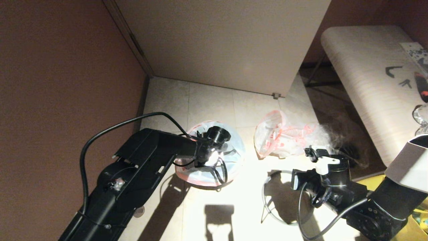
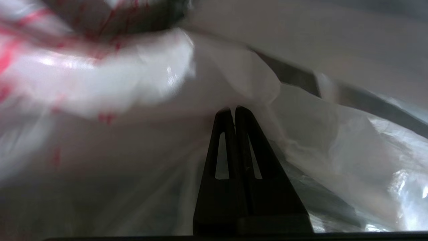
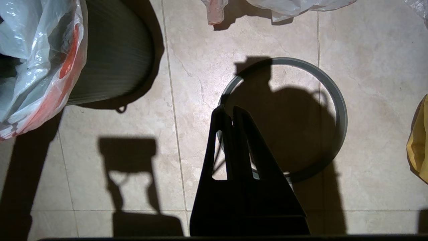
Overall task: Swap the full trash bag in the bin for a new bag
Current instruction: Put the new garbage bag on the trash can
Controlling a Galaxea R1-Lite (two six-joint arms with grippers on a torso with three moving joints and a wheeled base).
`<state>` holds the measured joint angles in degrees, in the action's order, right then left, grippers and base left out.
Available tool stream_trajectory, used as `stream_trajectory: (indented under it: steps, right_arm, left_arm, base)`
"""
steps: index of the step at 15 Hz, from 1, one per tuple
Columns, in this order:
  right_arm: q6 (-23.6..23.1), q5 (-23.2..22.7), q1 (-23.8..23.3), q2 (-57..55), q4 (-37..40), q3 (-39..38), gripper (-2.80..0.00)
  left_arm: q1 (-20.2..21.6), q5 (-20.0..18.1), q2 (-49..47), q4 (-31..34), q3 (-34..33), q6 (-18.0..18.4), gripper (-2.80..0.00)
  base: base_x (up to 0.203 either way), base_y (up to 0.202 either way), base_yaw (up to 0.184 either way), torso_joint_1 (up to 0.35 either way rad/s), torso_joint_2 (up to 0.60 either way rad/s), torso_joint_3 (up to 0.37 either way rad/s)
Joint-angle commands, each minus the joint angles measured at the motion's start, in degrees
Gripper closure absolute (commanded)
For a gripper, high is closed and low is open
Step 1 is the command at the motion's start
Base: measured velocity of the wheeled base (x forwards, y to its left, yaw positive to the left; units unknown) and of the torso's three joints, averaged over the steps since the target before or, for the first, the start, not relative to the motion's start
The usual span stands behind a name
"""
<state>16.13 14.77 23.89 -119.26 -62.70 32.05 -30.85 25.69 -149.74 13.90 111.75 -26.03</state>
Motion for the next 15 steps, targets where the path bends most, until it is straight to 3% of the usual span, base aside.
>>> stream_trajectory:
  steps: [1, 4, 10, 12, 15]
  right_arm:
    - [-0.1, 0.08, -0.08, -0.37, -2.48, -1.33, 0.0]
    - [-0.13, 0.08, -0.08, -0.12, -4.67, -3.04, 0.0]
    - [0.05, 0.32, 0.3, 0.38, -4.8, -4.53, 0.0]
    - [0.13, 0.46, 1.29, 0.28, -4.78, -5.05, 0.0]
    - [-0.52, 1.82, 1.09, -1.01, -3.88, -4.69, 0.0]
  left_arm:
    - [1.1, 0.06, -5.42, -4.75, 0.22, 1.36, 0.0]
    - [1.69, -1.87, -7.4, -11.74, 0.22, 3.45, 0.0]
    - [-0.52, -1.14, 1.49, -9.92, -5.19, -1.97, 0.0]
    - [-1.26, -0.92, 5.4, -9.87, -8.8, -3.72, 0.0]
    - [-2.08, -0.78, 13.65, -9.48, -20.65, -5.29, 0.0]
  base:
    - [0.0, 0.0, 0.0, 0.0, 0.0, 0.0]
    - [0.0, 0.0, 0.0, 0.0, 0.0, 0.0]
    - [0.0, 0.0, 0.0, 0.0, 0.0, 0.0]
    - [0.0, 0.0, 0.0, 0.0, 0.0, 0.0]
    - [0.0, 0.0, 0.0, 0.0, 0.0, 0.0]
